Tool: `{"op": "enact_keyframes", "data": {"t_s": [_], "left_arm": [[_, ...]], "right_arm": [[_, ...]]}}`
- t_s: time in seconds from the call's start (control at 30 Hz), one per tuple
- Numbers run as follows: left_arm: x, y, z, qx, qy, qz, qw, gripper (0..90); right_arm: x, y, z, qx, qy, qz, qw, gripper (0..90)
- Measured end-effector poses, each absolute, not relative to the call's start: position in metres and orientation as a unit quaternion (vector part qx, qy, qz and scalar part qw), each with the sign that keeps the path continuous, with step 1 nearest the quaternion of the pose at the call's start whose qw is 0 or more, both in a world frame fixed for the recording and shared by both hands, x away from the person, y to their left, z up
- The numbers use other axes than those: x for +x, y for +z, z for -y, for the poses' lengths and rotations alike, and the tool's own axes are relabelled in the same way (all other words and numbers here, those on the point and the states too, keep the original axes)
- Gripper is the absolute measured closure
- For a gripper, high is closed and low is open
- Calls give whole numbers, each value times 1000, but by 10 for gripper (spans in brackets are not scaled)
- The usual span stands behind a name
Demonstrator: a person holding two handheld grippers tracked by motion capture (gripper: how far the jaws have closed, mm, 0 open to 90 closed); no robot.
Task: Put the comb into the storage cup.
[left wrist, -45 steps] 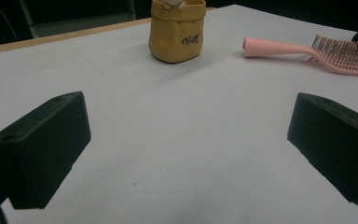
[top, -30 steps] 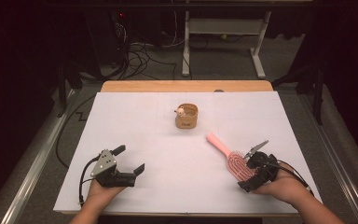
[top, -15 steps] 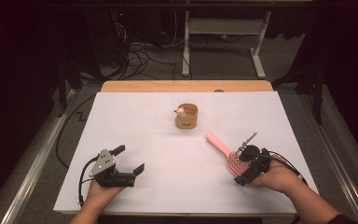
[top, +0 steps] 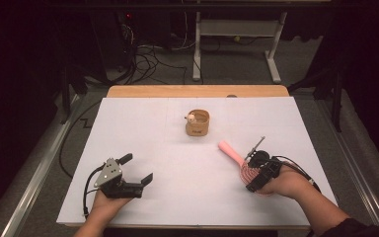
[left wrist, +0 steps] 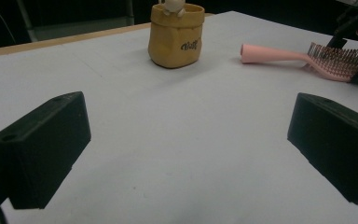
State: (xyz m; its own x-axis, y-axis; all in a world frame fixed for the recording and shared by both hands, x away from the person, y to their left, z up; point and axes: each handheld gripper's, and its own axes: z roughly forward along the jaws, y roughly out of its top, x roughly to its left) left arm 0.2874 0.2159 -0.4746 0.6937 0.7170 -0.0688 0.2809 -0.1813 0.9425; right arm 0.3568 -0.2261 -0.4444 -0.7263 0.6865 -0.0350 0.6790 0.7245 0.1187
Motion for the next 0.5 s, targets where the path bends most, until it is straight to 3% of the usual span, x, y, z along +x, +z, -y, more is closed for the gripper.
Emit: {"op": "enact_keyframes", "data": {"t_s": [0.5], "left_arm": [[287,-475,-216,742,201,-336,545,1]], "right_arm": [[363,-444,221,375,28,-926,28,177]]}}
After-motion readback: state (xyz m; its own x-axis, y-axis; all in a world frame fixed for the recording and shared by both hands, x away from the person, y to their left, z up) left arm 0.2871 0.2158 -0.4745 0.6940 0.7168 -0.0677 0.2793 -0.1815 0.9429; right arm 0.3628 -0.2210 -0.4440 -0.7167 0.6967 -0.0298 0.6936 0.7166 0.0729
